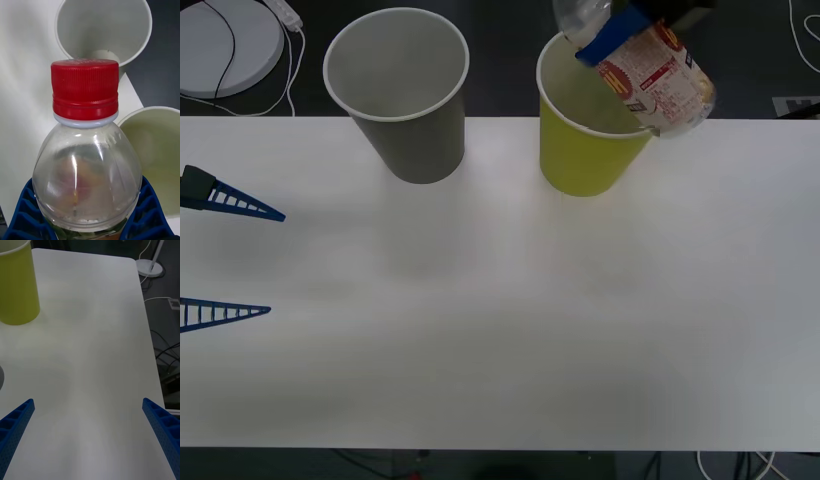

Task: Put the can into the green bin and the plastic bottle into the gray bin

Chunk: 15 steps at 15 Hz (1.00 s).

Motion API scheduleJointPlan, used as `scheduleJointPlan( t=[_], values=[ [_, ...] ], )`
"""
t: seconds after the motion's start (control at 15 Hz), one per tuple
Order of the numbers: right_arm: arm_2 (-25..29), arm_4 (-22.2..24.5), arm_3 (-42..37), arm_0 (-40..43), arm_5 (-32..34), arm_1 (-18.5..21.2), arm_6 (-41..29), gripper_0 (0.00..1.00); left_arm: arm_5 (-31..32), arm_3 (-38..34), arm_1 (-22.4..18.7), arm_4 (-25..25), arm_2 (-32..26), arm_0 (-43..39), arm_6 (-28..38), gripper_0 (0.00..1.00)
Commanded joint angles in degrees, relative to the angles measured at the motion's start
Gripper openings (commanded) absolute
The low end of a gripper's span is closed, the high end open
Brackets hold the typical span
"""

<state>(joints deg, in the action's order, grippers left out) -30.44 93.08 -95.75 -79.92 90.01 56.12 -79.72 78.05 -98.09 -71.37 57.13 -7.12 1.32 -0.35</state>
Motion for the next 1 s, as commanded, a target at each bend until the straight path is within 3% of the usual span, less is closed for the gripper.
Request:
scheduleJointPlan(
  t=[0.07,0.2,0.53,1.0],
  values=[
    [-4.3,2.5,4.3,-4.4,0.0,-2.9,-5.0,0.00,0.0,0.0,0.0,0.0,0.0,0.0,0.0,1.00],
    [-5.8,6.2,5.4,-6.2,0.0,-5.8,-7.3,0.00,0.0,0.0,0.0,0.0,0.0,0.0,0.0,1.00],
    [-9.2,9.5,15.2,-11.5,0.0,-12.3,-8.3,0.00,0.0,0.0,0.0,0.0,0.0,0.0,0.0,1.00],
    [-10.1,15.9,34.1,-18.6,0.0,-24.0,-8.3,0.00,0.0,0.0,0.0,0.0,0.0,0.0,0.0,1.00]
  ],
)
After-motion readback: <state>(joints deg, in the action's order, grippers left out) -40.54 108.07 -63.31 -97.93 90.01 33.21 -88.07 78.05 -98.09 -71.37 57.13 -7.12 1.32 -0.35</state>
